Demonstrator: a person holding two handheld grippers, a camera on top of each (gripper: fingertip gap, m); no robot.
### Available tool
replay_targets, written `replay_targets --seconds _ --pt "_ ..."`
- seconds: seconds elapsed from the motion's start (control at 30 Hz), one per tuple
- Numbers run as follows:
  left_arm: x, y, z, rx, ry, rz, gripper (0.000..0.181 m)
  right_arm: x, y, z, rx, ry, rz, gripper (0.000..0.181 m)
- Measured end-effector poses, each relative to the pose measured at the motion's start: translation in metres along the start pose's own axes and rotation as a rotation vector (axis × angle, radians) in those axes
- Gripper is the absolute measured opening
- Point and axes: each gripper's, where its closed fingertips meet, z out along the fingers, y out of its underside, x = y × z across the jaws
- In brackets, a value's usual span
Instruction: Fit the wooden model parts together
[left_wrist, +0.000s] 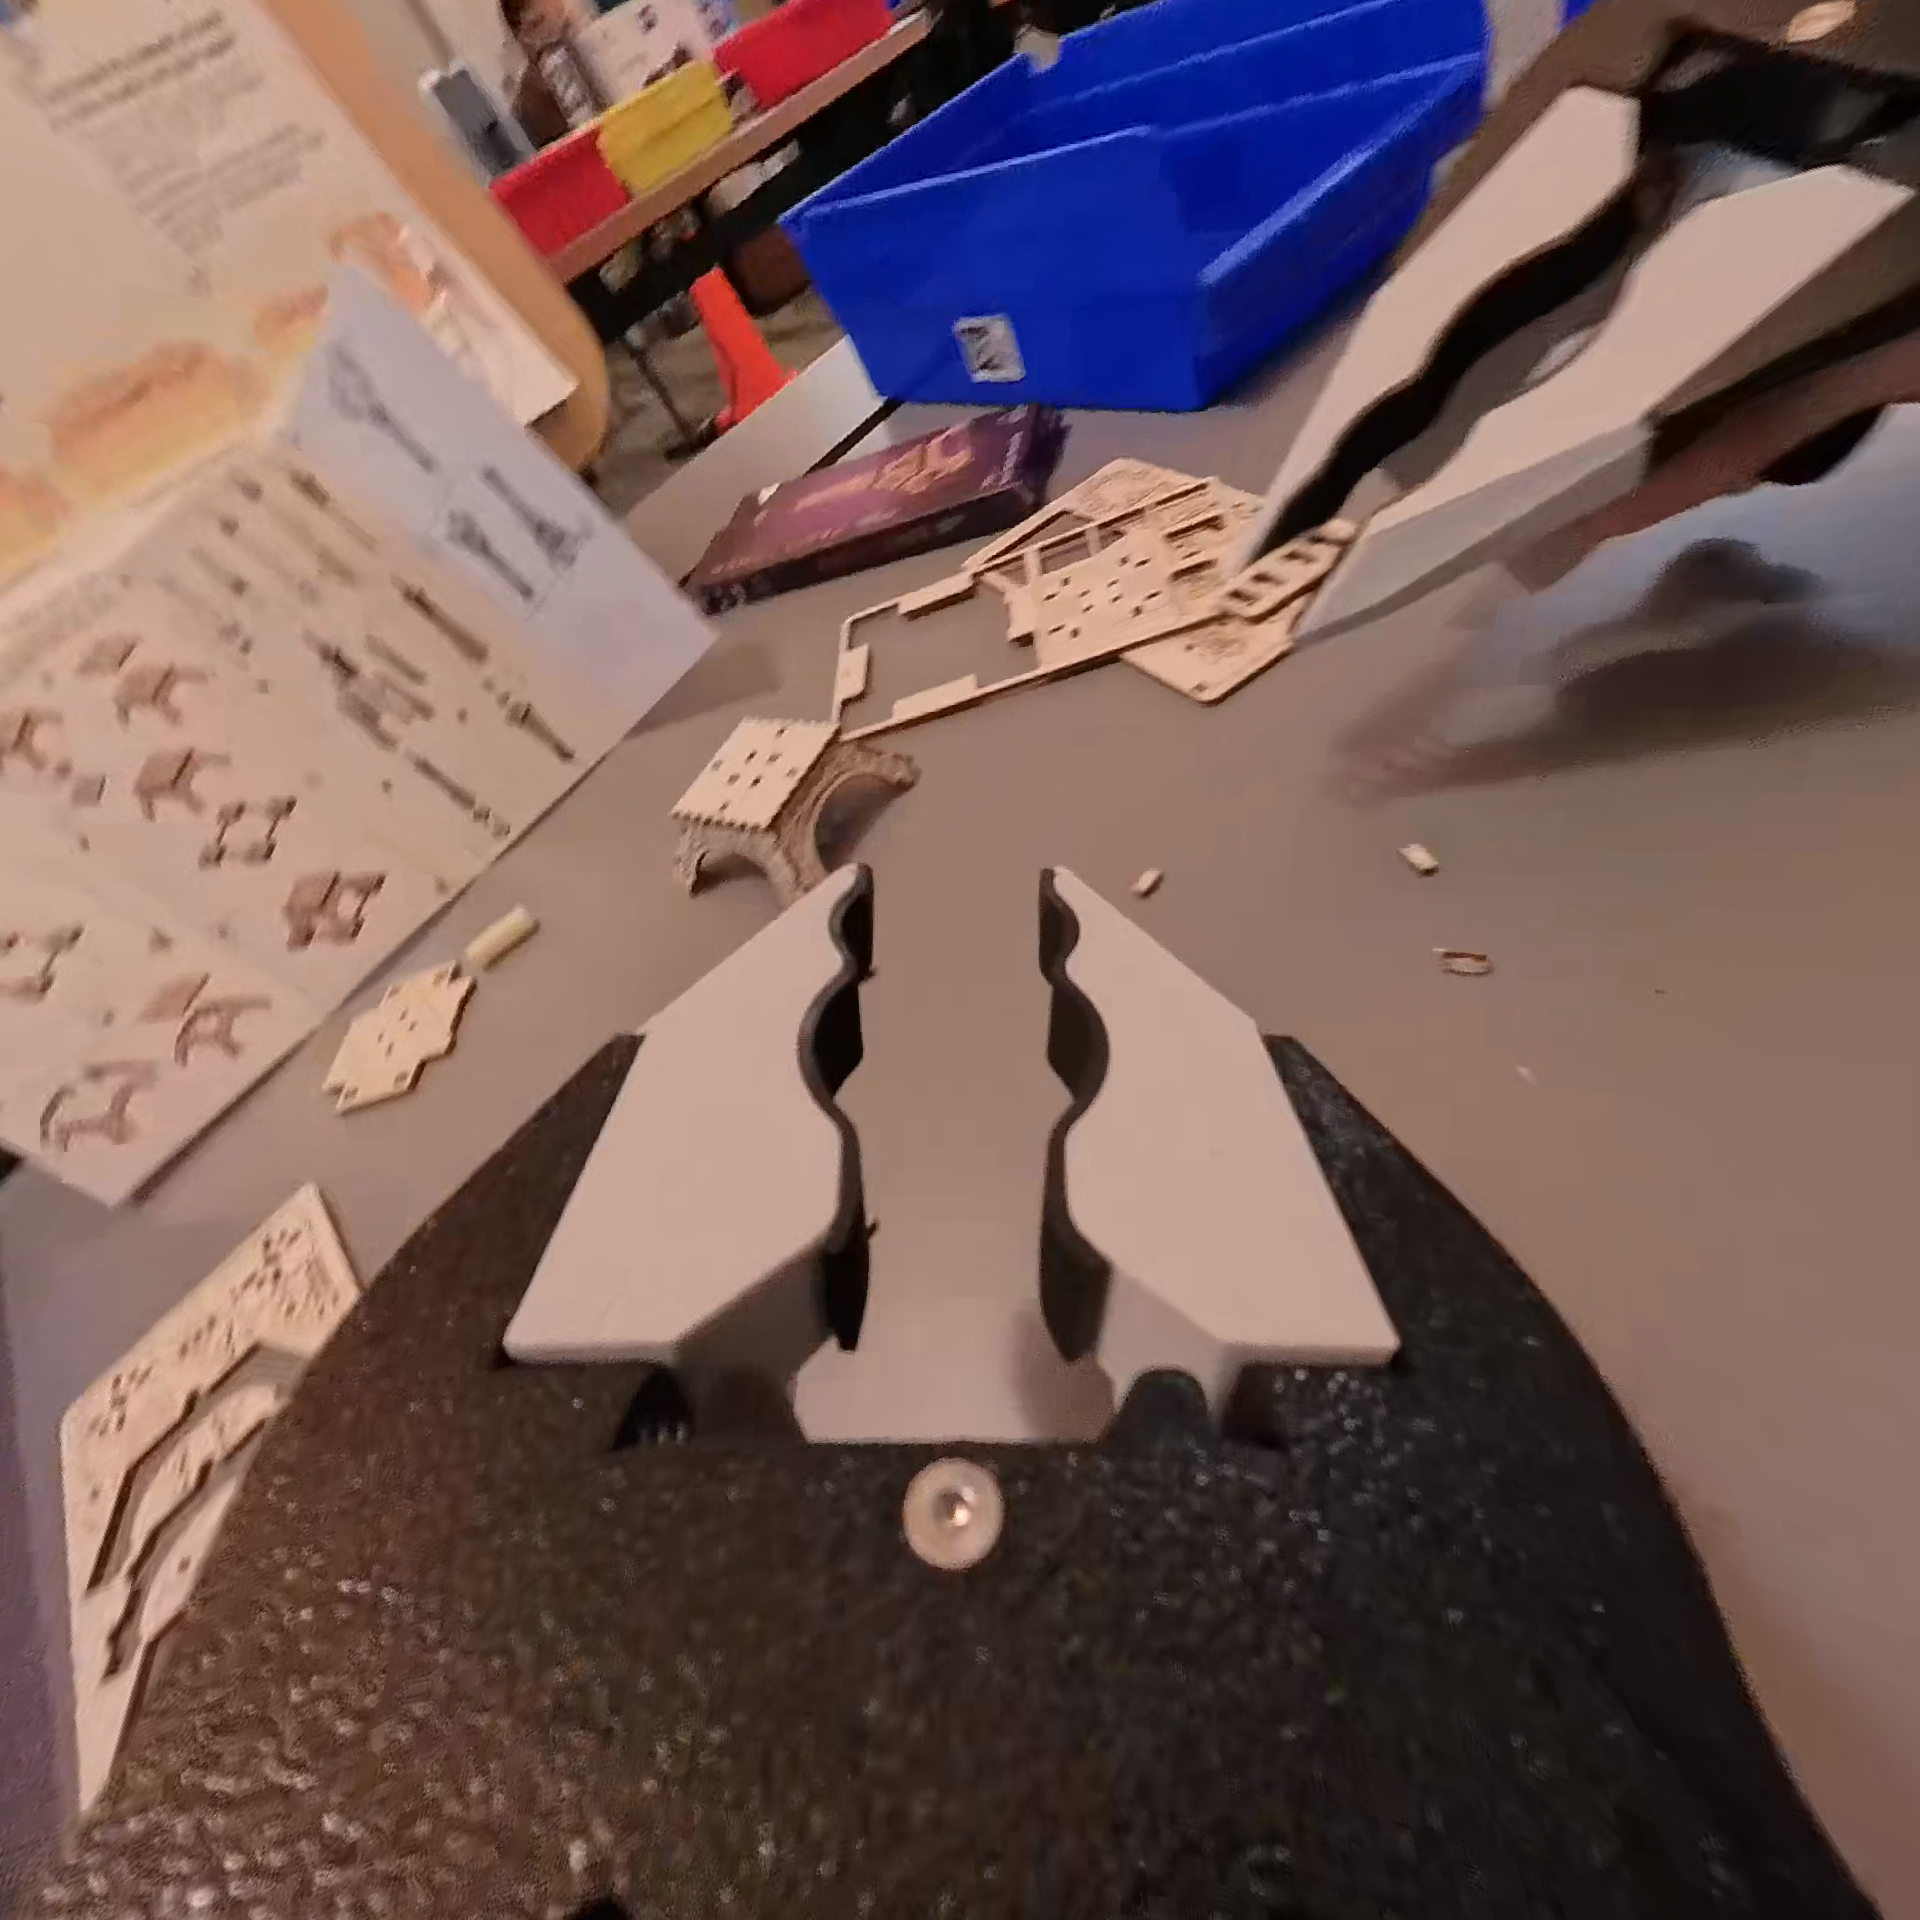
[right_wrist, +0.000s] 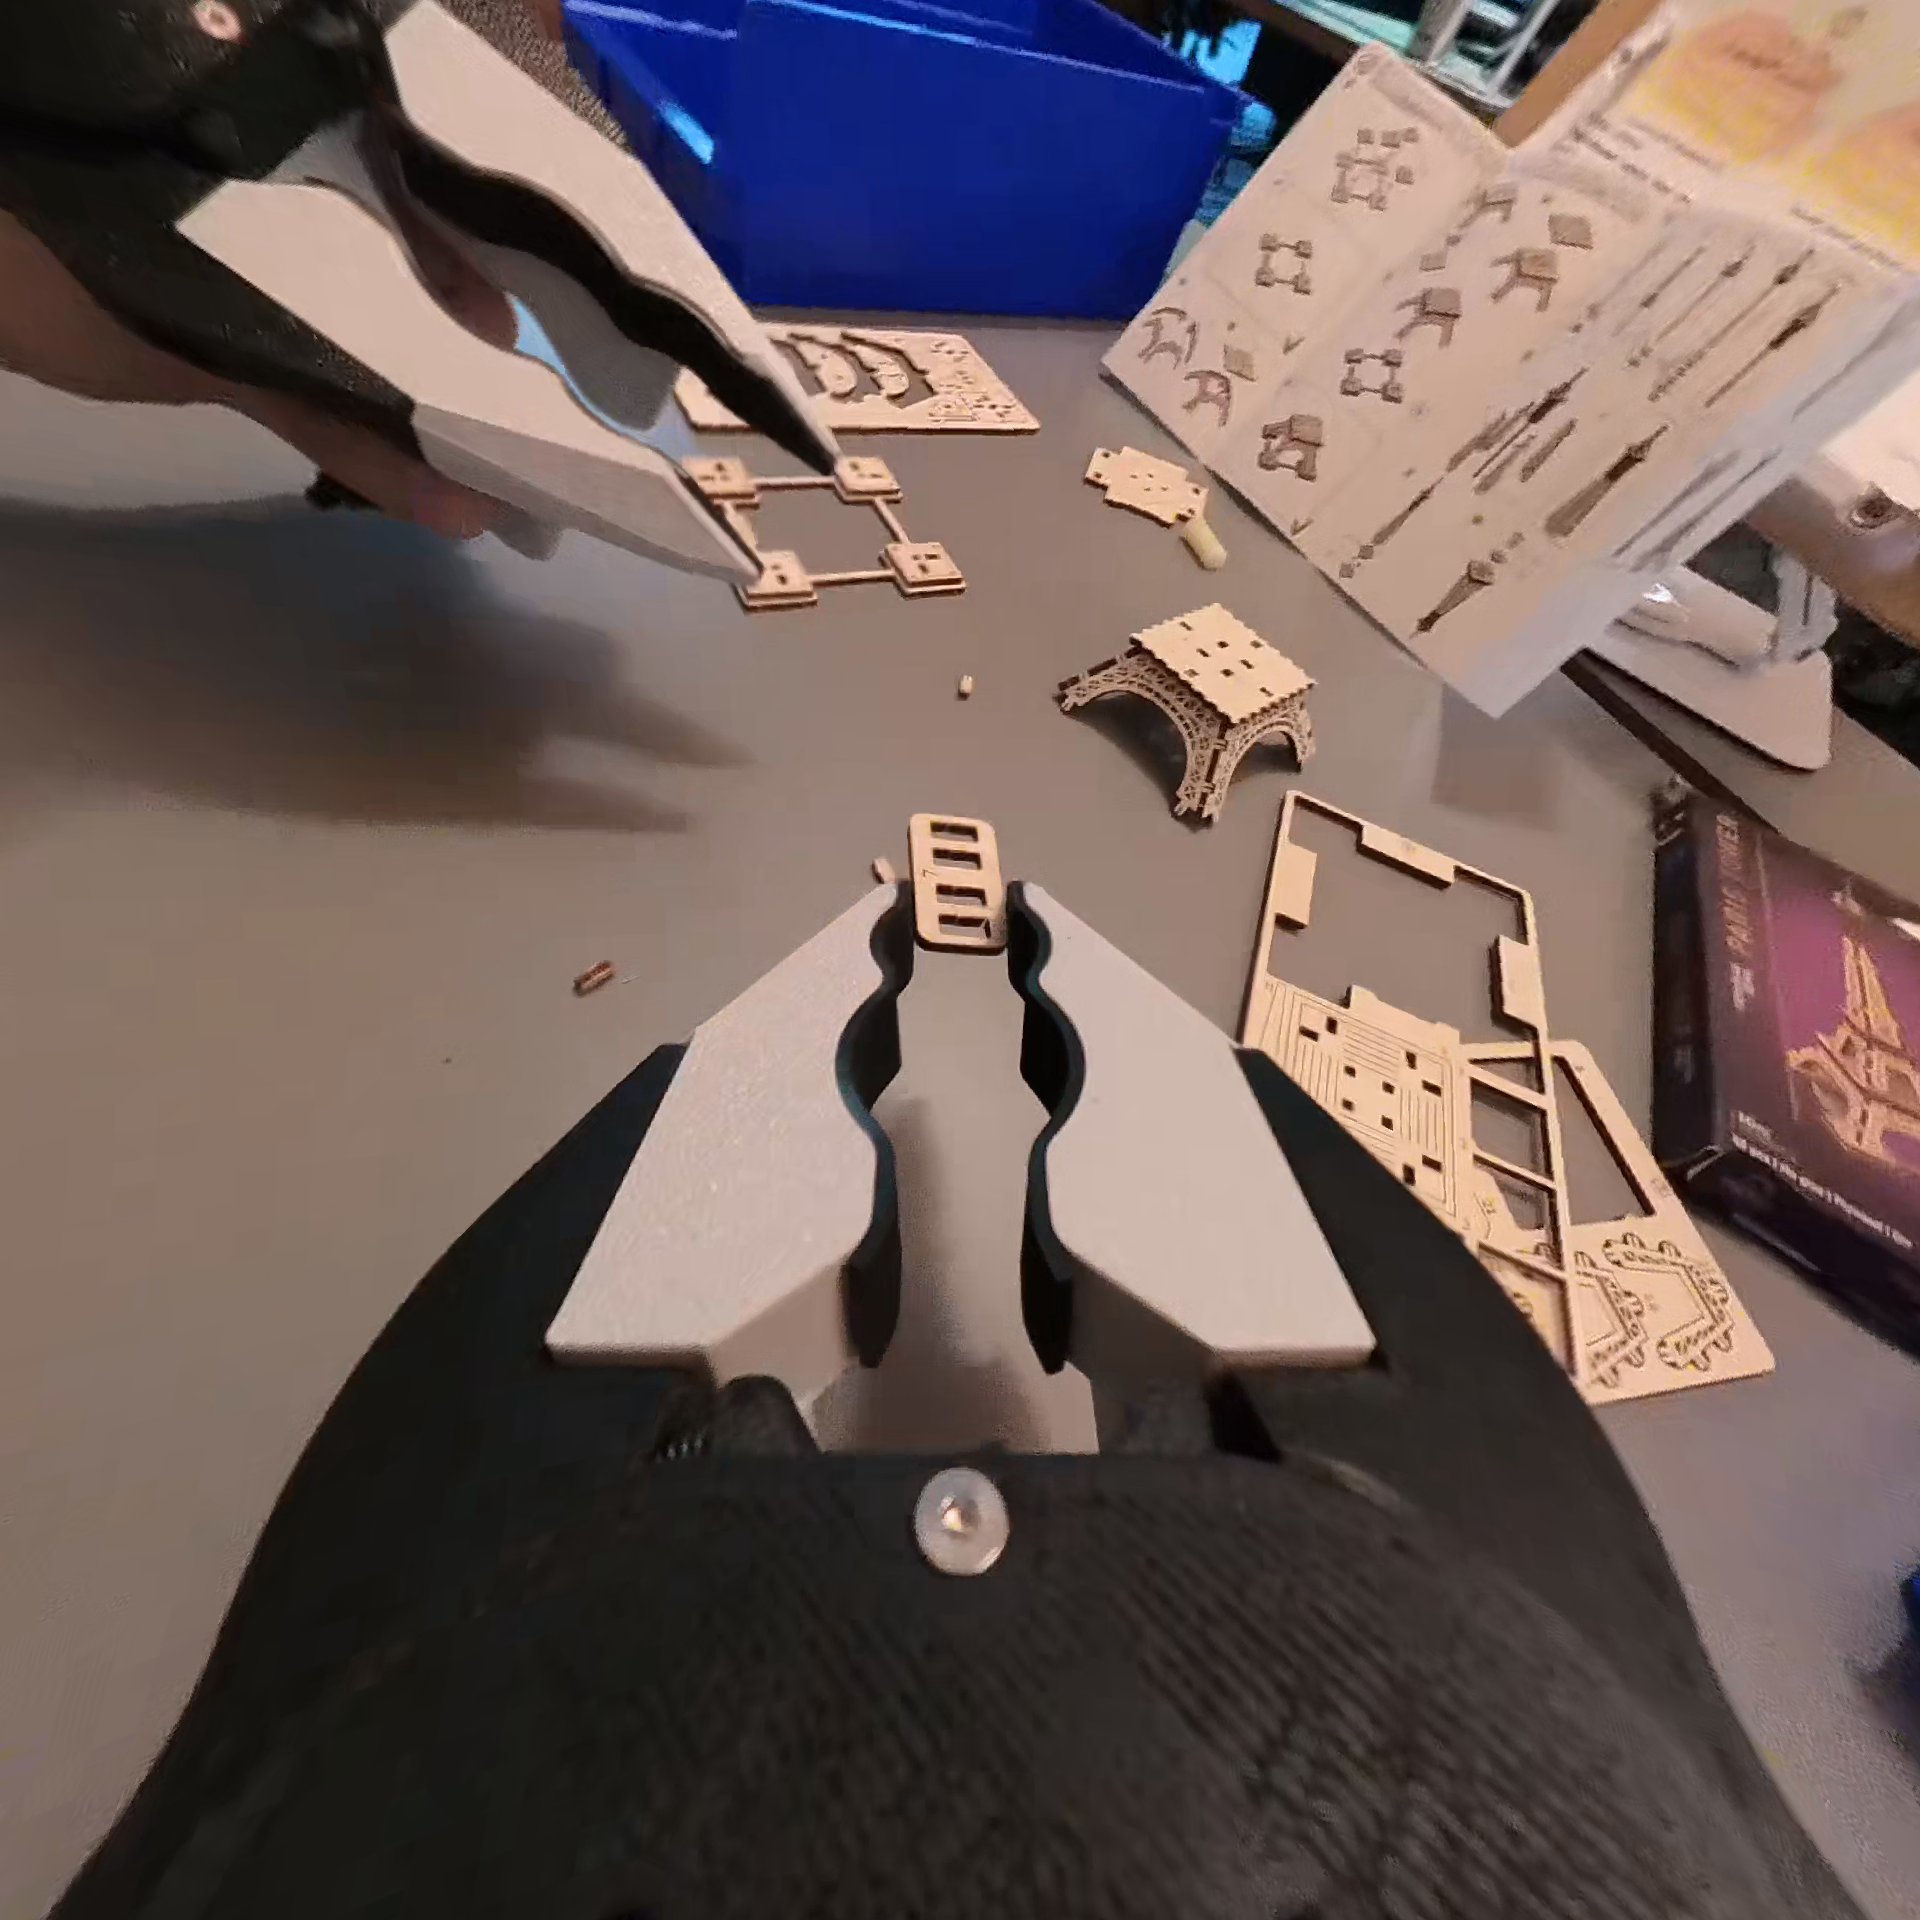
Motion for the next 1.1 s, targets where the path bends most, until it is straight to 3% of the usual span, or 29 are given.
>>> replay_targets --seconds 0.33,0.43,0.6,0.7,0.83,0.97,1.1 --pt "-0.061 0.037 -0.021 -0.124 -0.055 -0.123 0.034 0.023 -0.007 0.006 -0.03 0.071 0.12 0.016" --pt "-0.078 0.042 -0.02 -0.163 -0.029 -0.148 0.036 0.042 -0.03 0.038 -0.098 0.032 0.071 0.016" --pt "-0.12 0.05 -0.01 -0.224 -0.01 -0.241 0.044 0.095 -0.071 0.124 -0.236 -0.021 0.0 0.016" --pt "-0.14 0.06 -0.012 -0.268 -0.029 -0.29 0.05 0.121 -0.059 0.169 -0.388 -0.017 0.062 0.016" --pt "-0.152 0.058 -0.014 -0.162 -0.048 -0.344 0.06 0.134 -0.048 0.195 -0.438 0.042 0.137 0.016" --pt "-0.166 0.051 -0.019 -0.088 -0.086 -0.411 0.082 0.146 -0.041 0.207 -0.48 0.104 0.142 0.016" --pt "-0.178 0.053 -0.022 -0.022 -0.124 -0.402 0.084 0.147 -0.042 0.221 -0.453 0.132 0.173 0.016"
